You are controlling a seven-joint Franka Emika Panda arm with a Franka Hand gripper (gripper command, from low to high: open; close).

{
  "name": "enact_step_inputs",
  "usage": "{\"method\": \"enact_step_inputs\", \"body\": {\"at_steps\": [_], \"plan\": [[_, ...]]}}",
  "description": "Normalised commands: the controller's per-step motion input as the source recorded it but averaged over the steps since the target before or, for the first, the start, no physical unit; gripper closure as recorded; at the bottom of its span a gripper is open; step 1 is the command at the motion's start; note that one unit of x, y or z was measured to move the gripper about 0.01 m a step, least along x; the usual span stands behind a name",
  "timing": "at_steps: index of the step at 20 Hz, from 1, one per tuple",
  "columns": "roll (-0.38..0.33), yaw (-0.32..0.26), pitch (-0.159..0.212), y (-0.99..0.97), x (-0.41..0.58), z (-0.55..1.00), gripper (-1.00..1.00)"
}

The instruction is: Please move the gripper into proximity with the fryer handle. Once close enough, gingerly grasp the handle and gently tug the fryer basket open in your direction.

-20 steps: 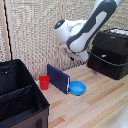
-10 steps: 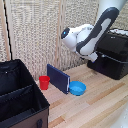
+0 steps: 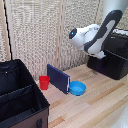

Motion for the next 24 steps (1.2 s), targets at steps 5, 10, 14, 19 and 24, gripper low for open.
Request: {"method": "enact_step_inputs", "body": {"at_steps": [5,10,14,19,24], "plan": [[-0.013,0.19,-0.014,-0.62,-0.166,-0.04,-1.0],[0.0,0.196,-0.011,-0.65,-0.079,-0.03,-1.0],[0.007,0.224,-0.053,-0.56,0.056,-0.12,-1.0],[-0.009,0.149,-0.039,-0.25,0.211,-0.09,1.0],[0.003,0.017,-0.005,-0.03,0.081,-0.04,1.0]]}}
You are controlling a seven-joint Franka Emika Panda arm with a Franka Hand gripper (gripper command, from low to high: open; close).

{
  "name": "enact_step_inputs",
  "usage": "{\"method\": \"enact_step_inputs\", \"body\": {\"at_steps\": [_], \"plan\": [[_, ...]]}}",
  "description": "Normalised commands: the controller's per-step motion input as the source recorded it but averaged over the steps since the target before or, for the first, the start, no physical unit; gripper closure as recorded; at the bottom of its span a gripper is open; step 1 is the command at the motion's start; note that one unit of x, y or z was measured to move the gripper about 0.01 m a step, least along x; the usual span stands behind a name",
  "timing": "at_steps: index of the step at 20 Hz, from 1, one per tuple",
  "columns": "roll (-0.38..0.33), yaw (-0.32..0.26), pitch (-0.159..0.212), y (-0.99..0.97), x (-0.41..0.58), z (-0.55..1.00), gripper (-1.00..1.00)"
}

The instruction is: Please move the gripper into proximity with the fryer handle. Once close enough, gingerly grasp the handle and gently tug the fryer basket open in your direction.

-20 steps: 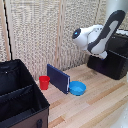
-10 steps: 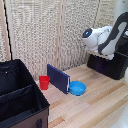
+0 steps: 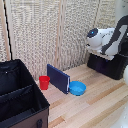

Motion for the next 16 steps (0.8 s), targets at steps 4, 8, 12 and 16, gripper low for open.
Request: {"method": "enact_step_inputs", "body": {"at_steps": [4,8,12,16], "plan": [[-0.009,-0.005,0.042,0.04,0.022,0.01,1.0],[-0.035,-0.025,0.052,0.0,0.096,0.19,1.0],[0.148,-0.168,-0.025,0.13,0.0,0.42,1.0],[0.282,-0.197,-0.009,0.32,-0.012,0.27,1.0]]}}
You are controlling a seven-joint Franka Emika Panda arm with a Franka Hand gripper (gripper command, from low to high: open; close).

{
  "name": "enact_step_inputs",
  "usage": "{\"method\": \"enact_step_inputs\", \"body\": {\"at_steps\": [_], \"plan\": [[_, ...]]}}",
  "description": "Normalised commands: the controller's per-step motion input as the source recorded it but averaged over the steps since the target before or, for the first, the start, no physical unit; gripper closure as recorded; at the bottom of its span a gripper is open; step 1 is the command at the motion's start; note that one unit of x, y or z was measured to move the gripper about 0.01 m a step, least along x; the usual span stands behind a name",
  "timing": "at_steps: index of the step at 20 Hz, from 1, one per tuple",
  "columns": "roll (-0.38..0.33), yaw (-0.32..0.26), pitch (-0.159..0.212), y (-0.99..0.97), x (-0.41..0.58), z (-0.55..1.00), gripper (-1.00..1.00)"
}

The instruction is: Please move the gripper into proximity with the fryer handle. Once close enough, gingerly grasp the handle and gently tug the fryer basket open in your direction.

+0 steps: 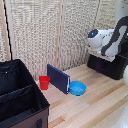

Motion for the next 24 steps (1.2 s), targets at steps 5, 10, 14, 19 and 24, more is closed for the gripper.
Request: {"method": "enact_step_inputs", "body": {"at_steps": [5,10,14,19,24], "plan": [[0.322,-0.151,0.039,0.31,-0.031,0.16,1.0],[0.33,-0.137,0.059,0.31,-0.033,0.13,1.0],[0.229,-0.085,-0.003,0.51,-0.183,0.43,1.0],[0.0,-0.011,-0.002,0.79,-0.215,0.65,1.0],[-0.004,-0.032,-0.021,0.82,-0.073,0.65,1.0]]}}
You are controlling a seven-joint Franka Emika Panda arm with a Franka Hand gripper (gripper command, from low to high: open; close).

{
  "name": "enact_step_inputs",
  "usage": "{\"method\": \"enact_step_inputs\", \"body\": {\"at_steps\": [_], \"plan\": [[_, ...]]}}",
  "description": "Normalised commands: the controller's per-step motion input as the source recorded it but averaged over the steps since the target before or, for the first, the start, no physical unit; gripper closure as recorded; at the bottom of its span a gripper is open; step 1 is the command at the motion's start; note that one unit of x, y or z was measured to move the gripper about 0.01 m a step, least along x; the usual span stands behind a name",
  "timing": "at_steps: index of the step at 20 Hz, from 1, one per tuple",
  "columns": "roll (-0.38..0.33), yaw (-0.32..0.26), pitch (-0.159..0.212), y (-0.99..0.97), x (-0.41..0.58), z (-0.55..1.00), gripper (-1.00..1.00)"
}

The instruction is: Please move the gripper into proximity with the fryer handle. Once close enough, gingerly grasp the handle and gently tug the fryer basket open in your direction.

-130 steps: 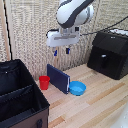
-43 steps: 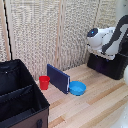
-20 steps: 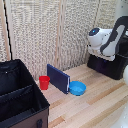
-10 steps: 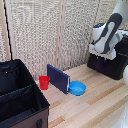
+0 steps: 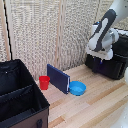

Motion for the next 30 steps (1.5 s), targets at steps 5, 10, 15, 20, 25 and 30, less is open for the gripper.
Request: {"method": "enact_step_inputs", "body": {"at_steps": [5,10,15,20,25,30], "plan": [[-0.005,-0.006,-0.062,0.97,0.0,0.02,1.0],[0.0,0.0,-0.04,0.97,-0.168,0.04,1.0],[-0.001,0.0,-0.065,0.96,-0.199,0.02,1.0],[-0.045,-0.006,-0.073,0.93,-0.015,-0.1,1.0],[-0.216,-0.006,-0.086,0.63,0.0,-0.32,1.0],[-0.323,0.019,-0.034,0.35,0.018,-0.18,-1.0]]}}
